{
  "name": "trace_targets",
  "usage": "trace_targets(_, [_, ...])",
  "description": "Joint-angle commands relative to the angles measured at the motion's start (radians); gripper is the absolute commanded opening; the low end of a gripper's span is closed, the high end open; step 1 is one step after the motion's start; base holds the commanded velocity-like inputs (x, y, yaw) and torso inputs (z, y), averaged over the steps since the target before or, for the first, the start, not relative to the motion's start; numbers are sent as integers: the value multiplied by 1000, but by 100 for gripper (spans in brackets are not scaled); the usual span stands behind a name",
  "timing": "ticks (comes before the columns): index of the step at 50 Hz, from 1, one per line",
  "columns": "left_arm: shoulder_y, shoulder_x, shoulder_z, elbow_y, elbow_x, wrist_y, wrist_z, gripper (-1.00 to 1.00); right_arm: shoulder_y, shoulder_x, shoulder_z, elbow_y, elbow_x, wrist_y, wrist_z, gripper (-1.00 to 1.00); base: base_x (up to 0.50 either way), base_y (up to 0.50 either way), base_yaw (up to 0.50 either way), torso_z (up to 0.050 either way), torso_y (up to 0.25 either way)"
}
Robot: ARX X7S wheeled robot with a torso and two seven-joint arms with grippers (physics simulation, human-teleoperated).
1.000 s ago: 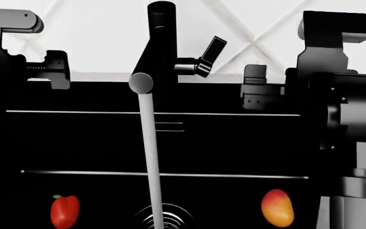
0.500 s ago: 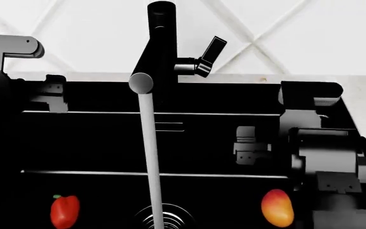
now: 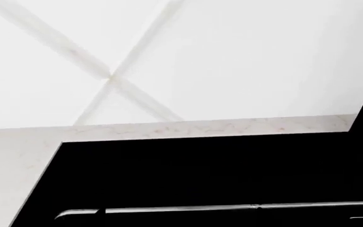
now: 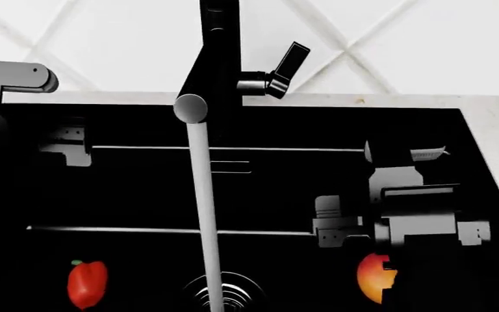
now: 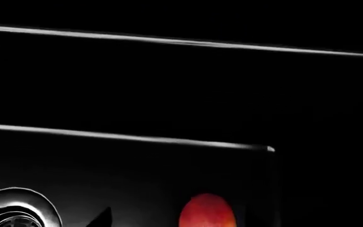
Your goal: Pick the eggplants and mangos from the sink and place them in one bowl. Place the bell pepper in the other bowl. Then turn off the sink faucet.
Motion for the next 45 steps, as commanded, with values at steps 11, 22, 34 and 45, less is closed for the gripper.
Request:
trace_targets(11, [72, -5, -23, 115, -23, -29, -14, 100, -8, -10, 41, 24, -77, -54, -1, 100, 0, 0, 0, 2, -154])
trace_targets(22, [138, -32, -35, 277, -45, -110, -40, 100, 13, -4, 14, 24, -98, -70, -1, 100, 0, 0, 0, 2, -154])
trace_targets(34, [136, -27, -32, 266, -46, -108, -47, 100, 9, -1, 11, 24, -92, -60, -10, 100, 0, 0, 0, 2, -154])
trace_targets(45, [162, -38, -40, 295, -56, -116, -52, 100, 0, 5, 10, 24, -90, -62, -14, 100, 0, 0, 0, 2, -154])
